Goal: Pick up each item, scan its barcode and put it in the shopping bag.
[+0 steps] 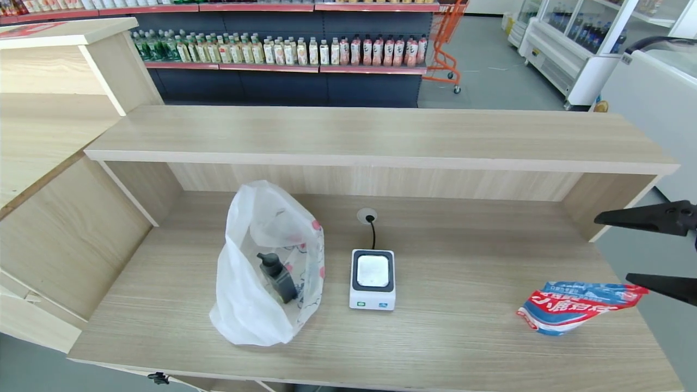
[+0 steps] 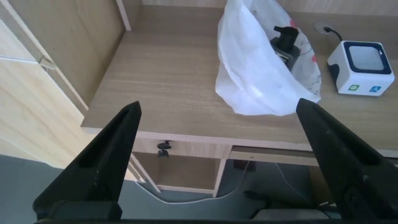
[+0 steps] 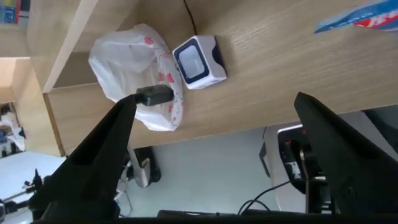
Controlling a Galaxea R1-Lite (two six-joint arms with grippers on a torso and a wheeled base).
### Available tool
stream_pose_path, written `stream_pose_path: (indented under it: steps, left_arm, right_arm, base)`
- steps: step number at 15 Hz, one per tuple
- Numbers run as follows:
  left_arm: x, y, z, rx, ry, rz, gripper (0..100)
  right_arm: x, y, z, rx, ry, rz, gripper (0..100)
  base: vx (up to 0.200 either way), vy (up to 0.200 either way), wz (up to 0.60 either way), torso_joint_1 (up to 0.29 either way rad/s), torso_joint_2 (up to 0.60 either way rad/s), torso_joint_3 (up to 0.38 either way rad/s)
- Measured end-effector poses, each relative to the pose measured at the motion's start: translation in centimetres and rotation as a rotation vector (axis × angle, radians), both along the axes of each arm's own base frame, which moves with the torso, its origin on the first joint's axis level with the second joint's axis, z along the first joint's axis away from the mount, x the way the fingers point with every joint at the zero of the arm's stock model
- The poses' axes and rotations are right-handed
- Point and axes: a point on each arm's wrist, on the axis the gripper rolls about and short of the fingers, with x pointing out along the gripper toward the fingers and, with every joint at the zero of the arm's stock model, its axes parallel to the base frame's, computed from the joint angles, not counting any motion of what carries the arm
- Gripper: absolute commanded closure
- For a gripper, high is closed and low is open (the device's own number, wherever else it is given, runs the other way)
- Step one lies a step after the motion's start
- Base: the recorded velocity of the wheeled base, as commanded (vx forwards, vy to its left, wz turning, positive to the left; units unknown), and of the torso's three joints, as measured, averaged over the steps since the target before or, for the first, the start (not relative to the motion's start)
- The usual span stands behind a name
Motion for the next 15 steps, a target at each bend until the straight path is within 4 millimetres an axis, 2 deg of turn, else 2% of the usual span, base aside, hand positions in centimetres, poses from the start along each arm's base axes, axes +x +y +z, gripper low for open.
stream_pose_path:
  steps: [3, 8, 11, 15]
  left_arm:
    - [0.0, 0.0, 0.0, 0.000, 0.000, 0.001, 0]
    - [0.0, 0.0, 0.0, 0.004, 0.000, -0.003, 0]
    - [0.0, 0.0, 0.0, 0.005, 0.000, -0.001, 0]
    - [0.0, 0.0, 0.0, 0.005, 0.000, -0.002, 0]
  right_arm:
    - [-0.4, -0.2, -0.4, 0.030, 0.053, -0.102, 0]
    - [-0.2, -0.3, -0.8, 0.122, 0.158, -0.222, 0]
    - [1.1, -0.5, -1.7, 0.125, 0.217, -0.369, 0]
    - [3.6, -0.7, -3.9, 0.036, 0.331, -0.528, 0]
  base:
    - [0.000, -0.200, 0.00, -0.002, 0.00, 0.001]
    - [0.000, 0.000, 0.00, 0.000, 0.00, 0.000]
    - [0.000, 0.000, 0.00, 0.000, 0.00, 0.000]
    - [0.000, 0.000, 0.00, 0.000, 0.00, 0.000]
